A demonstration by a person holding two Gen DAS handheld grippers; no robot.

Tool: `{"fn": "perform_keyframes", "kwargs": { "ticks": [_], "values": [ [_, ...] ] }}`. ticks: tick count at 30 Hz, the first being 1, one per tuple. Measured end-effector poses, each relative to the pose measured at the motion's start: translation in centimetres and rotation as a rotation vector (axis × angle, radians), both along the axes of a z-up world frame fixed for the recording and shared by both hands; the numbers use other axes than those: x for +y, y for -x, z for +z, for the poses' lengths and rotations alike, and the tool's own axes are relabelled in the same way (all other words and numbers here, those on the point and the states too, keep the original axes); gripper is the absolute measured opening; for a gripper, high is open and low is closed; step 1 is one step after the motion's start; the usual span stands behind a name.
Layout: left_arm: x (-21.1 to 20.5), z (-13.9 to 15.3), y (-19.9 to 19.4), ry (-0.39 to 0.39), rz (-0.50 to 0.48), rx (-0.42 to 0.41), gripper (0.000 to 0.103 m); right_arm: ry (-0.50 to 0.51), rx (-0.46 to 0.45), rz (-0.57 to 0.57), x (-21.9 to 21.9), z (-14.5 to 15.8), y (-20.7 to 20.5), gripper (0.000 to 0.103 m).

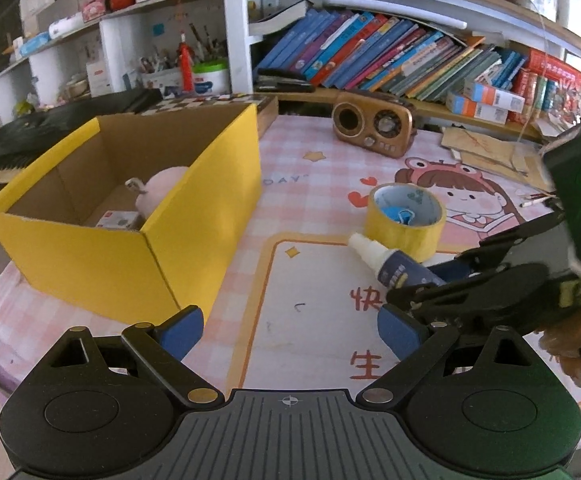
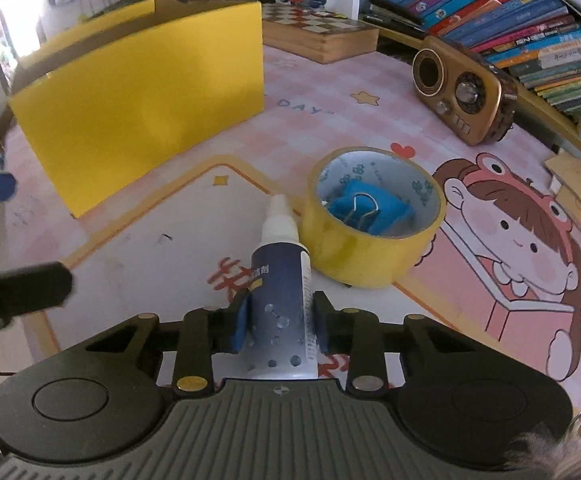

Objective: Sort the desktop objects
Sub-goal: 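Close right tool on the spray bottle while left tool grips the tape roll rim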

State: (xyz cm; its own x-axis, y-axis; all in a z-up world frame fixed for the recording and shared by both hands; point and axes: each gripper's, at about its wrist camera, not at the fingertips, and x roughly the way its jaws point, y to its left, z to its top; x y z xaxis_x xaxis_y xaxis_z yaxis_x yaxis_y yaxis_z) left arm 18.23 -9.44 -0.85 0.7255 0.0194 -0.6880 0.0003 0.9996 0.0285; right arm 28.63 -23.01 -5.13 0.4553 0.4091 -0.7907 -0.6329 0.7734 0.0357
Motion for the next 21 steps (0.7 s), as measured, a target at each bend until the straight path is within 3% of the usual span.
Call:
{"fn": "perform_keyframes", "kwargs": {
  "ticks": [5,10,16,21],
  "values": [
    [-0.5,-0.1,-0.4,0.012,-0.029,0.002,0.096,-0.141,-0.035,-0.043,-2.1,3.1,1.1,0.03],
    [-1.4,-0.4,-1.5,0.05,-0.063,0.011,0.096,-0.286,-0.077,-0.204,-5.8,6.0,2.2,0.03],
    [-3.3,-1.1,-3.8,0.093,-0.128,0.009,0.096,-0.262,-0.14,-0.407,-9.8,6.5,3.9,0.03],
    [-5.1,-2.0,-6.7,0.107,-0.165,0.005,0.096,-0.256,-0.101,-0.521,-12.6,5.4,4.8,0.03]
  ]
}}
